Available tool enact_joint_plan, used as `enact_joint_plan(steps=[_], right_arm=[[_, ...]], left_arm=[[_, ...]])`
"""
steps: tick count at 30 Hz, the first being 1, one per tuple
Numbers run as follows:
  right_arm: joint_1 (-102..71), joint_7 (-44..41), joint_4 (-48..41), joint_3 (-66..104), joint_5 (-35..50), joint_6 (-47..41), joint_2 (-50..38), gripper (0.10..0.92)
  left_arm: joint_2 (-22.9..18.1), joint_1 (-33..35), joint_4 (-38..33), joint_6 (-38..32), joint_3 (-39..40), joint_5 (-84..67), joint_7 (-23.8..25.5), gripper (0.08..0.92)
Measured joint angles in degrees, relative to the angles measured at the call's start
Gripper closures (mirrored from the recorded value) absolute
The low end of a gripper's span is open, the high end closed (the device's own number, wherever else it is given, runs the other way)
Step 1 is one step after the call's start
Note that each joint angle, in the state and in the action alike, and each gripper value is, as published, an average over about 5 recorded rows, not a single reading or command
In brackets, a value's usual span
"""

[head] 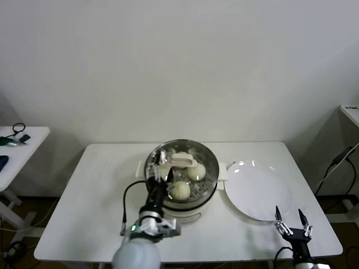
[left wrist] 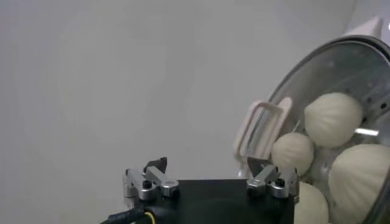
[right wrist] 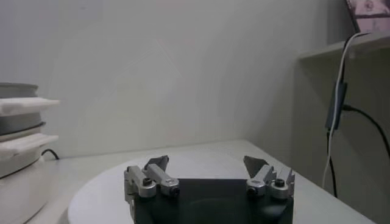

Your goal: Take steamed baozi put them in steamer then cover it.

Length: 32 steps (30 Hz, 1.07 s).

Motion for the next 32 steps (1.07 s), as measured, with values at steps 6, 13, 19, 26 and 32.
enact_joint_plan(steps=[6, 13, 19, 26, 32], right_arm=[[0.26, 0.05, 0.28, -0.14, -1.79, -0.03, -0.08, 0.203], [0.82, -0.13, -0.27, -0.86, -3.11, -0.37, -0.22, 0.203], [1.36, -0.39, -0.92, -1.53, -4.11, -0.42, -0.1, 0.203], [1.62, -0.41, -0.95, -1.7, -4.79, -0.83, -0.25, 0.203], [1.68, -0.41, -1.11, -1.7, -4.87, -0.93, -0.46, 0.203]], left_arm=[[1.62, 6.09, -2.02, -8.09, -12.42, -21.61, -2.89, 0.177], [4.28, 12.36, 0.09, -17.06, -26.13, -46.88, -5.05, 0.177], [4.8, 15.31, 4.97, -23.46, -30.68, -60.41, -5.67, 0.177], [4.7, 17.31, 8.7, -27.95, -32.18, -68.44, -6.04, 0.177], [4.69, 18.14, 10.19, -29.76, -32.79, -71.77, -6.27, 0.177]])
